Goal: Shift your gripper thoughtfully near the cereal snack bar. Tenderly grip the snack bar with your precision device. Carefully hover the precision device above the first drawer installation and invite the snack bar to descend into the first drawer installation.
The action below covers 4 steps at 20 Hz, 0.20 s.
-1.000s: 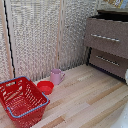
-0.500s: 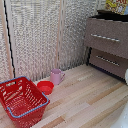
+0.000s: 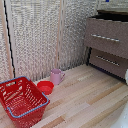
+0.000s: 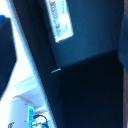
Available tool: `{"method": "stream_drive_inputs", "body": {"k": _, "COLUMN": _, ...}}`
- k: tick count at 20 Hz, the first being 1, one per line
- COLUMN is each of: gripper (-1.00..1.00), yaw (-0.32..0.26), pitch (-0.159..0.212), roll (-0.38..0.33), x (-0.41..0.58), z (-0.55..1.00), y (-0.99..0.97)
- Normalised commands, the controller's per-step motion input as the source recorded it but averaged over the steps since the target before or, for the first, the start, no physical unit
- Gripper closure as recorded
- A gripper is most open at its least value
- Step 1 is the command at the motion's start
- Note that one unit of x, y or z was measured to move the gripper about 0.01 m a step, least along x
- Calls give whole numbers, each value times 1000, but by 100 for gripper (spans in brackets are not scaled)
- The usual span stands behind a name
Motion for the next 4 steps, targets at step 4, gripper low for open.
{"method": "stream_drive_inputs", "body": {"k": 4, "gripper": -100, "yaw": 15, "pitch": -1, "roll": -33, "x": 111, "z": 161, "y": 164}}
